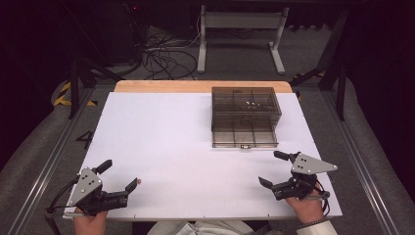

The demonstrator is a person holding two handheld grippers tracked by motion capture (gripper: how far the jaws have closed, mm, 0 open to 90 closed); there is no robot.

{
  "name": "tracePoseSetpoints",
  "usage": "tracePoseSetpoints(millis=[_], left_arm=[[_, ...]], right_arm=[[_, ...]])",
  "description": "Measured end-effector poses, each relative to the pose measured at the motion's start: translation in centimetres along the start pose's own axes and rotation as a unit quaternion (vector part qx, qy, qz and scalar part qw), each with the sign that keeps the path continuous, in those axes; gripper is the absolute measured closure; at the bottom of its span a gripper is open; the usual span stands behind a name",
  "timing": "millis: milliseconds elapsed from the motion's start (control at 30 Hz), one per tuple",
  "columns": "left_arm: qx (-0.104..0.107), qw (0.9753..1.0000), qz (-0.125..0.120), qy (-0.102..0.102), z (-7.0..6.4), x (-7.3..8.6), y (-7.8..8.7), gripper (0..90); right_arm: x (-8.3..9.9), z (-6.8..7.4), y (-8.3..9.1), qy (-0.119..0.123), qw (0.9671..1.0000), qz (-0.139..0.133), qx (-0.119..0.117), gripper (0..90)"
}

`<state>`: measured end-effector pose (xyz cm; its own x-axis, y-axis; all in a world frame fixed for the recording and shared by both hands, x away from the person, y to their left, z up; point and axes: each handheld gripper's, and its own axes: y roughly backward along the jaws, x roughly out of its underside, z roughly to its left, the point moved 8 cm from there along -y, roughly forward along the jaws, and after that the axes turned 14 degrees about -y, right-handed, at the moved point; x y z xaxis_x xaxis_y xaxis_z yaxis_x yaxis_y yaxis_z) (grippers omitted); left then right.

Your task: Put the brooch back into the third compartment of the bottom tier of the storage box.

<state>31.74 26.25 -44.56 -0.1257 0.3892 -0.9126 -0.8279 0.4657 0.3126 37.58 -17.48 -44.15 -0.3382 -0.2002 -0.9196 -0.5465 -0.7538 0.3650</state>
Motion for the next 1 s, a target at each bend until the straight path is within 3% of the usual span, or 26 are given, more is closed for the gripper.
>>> tracePoseSetpoints(millis=[200,700,900,1000], left_arm=[[0.002,0.9999,-0.005,0.01,0.1,0.1,0.3,3.1],[-0.006,0.9998,-0.016,0.005,0.2,-0.1,0.8,2.2],[0.011,0.9994,-0.028,0.016,-0.1,-0.2,0.8,1.3],[0.006,0.9994,-0.031,0.012,-0.1,-0.3,0.9,1.2]], right_arm=[[-0.1,0.2,-0.2,0.003,0.9999,0.011,-0.003,6.6],[-0.3,0.6,-0.6,0.01,0.9997,0.021,-0.01,12.3],[-0.4,0.8,-0.8,0.008,0.9995,0.029,-0.014,14.8],[-0.8,1.2,-0.9,0.014,0.9992,0.032,-0.017,16.4]])
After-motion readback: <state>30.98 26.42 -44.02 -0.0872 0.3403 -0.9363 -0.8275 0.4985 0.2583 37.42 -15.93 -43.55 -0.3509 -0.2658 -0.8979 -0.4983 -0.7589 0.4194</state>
